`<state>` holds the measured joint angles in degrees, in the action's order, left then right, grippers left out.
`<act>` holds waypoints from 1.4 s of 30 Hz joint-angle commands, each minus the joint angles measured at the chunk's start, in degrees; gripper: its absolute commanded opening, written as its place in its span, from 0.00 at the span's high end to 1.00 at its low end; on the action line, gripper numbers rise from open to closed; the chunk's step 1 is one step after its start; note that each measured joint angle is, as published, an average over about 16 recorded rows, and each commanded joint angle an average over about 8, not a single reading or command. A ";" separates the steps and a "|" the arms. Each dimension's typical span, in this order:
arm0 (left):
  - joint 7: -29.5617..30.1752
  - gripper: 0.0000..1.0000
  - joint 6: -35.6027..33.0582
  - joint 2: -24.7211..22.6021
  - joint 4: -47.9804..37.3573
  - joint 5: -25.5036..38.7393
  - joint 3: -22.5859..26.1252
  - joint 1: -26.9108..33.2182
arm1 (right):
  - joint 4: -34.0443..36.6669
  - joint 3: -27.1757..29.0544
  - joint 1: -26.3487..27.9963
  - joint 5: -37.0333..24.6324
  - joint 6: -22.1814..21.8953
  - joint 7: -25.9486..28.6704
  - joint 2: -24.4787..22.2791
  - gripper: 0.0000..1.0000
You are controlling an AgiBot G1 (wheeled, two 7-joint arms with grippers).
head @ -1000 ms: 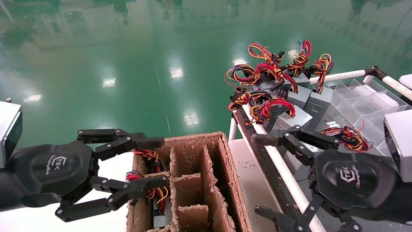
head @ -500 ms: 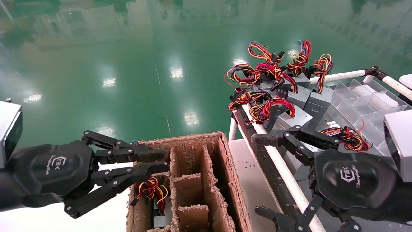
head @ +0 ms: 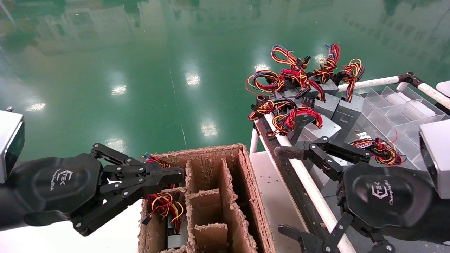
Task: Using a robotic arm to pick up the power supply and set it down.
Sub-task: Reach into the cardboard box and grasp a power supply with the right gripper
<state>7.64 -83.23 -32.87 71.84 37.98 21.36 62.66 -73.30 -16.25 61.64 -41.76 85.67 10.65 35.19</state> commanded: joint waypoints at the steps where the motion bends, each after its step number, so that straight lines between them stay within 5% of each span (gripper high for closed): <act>1: 0.00 0.12 0.00 0.00 0.00 0.00 0.00 0.00 | -0.05 0.04 0.01 0.02 0.03 0.00 -0.05 0.00; 2: 0.00 0.00 0.00 0.00 0.00 0.00 0.00 0.00 | -0.03 0.03 0.00 0.01 0.01 0.01 -0.03 0.00; 15: 0.00 0.00 0.00 0.00 -0.01 0.00 0.00 0.00 | 6.22 -4.34 2.80 -6.71 -0.30 -1.08 5.09 0.00; 29: -0.01 0.00 0.01 0.01 -0.01 -0.01 0.00 0.00 | 25.13 -13.77 13.06 -19.58 3.83 -9.28 20.40 0.00; 42: -0.01 0.00 0.02 0.01 -0.02 -0.02 0.00 -0.01 | 25.89 -15.13 13.51 -20.99 3.55 -9.41 22.00 0.00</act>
<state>7.63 -83.21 -32.86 71.82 37.95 21.37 62.65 -46.22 -31.94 75.68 -63.47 89.05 0.84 58.41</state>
